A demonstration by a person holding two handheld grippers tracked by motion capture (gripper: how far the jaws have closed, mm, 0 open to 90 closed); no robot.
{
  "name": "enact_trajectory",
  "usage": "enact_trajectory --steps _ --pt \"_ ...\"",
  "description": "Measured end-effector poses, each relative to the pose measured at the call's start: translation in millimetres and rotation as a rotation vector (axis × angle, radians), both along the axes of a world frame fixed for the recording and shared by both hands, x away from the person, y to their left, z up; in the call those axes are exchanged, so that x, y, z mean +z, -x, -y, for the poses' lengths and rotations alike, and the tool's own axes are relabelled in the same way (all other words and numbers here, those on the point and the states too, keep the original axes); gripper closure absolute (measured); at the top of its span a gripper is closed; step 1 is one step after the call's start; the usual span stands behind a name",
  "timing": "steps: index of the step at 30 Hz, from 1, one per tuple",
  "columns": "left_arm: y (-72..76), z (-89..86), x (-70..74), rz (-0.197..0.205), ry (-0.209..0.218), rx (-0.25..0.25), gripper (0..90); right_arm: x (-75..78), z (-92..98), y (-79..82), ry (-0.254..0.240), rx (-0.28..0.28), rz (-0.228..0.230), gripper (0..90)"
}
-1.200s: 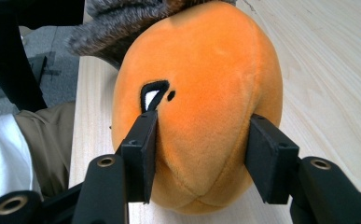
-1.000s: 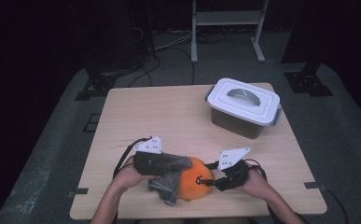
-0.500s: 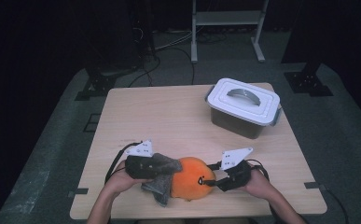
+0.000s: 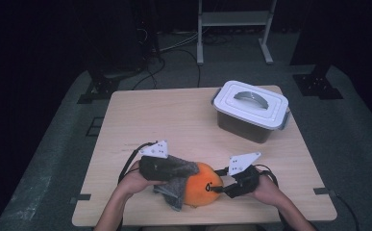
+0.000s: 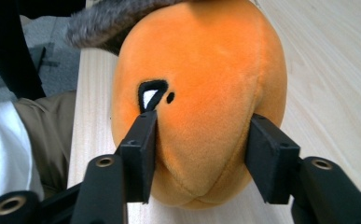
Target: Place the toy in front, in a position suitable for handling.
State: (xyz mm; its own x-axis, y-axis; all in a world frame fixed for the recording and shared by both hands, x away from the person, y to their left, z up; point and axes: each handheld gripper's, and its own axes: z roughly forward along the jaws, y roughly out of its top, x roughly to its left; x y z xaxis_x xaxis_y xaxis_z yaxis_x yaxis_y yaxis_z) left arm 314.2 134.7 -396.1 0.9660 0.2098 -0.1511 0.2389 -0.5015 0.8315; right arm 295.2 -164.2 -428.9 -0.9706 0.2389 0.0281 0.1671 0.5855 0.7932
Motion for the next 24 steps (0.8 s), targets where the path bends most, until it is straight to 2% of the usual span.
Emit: enact_trajectory --steps 3,7,10,12,14,16,24 --pt "3.3 -1.8 -2.5 0.000 -0.004 0.003 76.6 0.8 1.1 -6.9 -0.033 -0.037 -0.072 32.6" --pt "6.1 -5.6 -4.0 -0.006 -0.011 -0.007 76.6 2.3 -2.1 -8.7 -0.044 -0.047 -0.088 27.7" --pt "7.3 -6.3 -4.7 -0.004 -0.006 -0.019 76.3 1.1 -5.3 -9.7 -0.057 -0.049 -0.104 26.4" --pt "7.0 -5.8 -5.0 0.001 -0.006 -0.014 76.3 -2.1 -6.9 -11.3 -0.068 -0.059 -0.115 32.8" --pt "6.1 -6.2 -3.8 0.007 -0.003 -0.010 76.5 -2.4 -6.8 -9.9 -0.057 -0.047 -0.087 41.5" --pt "5.2 -7.8 -2.2 0.013 -0.013 -0.005 76.7 -0.7 -5.8 -8.2 -0.049 -0.038 -0.065 45.6" --pt "9.1 -22.8 -10.4 0.010 -0.002 0.017 76.7 -1.0 -2.9 -5.3 -0.041 -0.017 -0.043 47.5"
